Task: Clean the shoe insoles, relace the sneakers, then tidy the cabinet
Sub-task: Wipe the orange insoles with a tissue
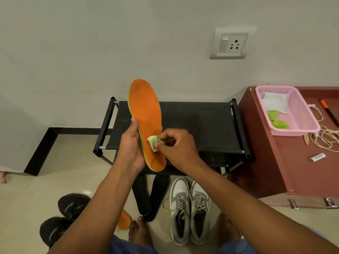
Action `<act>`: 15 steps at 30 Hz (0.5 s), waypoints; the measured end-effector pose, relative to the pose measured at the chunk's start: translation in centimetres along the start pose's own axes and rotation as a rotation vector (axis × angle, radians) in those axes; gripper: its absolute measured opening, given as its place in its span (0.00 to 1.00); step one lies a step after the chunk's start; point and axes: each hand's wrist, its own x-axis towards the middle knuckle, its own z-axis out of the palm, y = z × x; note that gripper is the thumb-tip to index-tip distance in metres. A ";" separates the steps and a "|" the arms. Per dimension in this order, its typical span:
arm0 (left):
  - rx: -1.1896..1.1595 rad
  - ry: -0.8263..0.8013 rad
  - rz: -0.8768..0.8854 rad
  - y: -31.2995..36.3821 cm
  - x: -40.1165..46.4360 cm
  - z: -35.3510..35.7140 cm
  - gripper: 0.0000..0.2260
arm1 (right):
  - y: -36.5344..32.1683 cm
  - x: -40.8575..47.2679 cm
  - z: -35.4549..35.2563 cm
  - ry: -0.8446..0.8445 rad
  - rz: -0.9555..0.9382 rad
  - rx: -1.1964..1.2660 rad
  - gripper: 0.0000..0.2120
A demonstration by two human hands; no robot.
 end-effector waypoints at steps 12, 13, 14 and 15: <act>-0.044 -0.121 -0.071 -1.6 -0.4 1.9 0.29 | 0.0 0.4 -0.7 0.112 -0.070 -0.213 0.08; -0.067 -0.124 -0.062 -1.5 -0.3 1.7 0.30 | 0.0 0.4 -0.6 0.085 -0.086 -0.231 0.08; -0.089 -0.126 -0.046 -1.4 -0.2 1.5 0.30 | 0.0 0.3 -0.5 0.051 -0.092 -0.234 0.09; -0.112 -0.122 -0.026 -1.2 -0.1 1.3 0.30 | 0.0 0.2 -0.4 0.015 -0.094 -0.229 0.10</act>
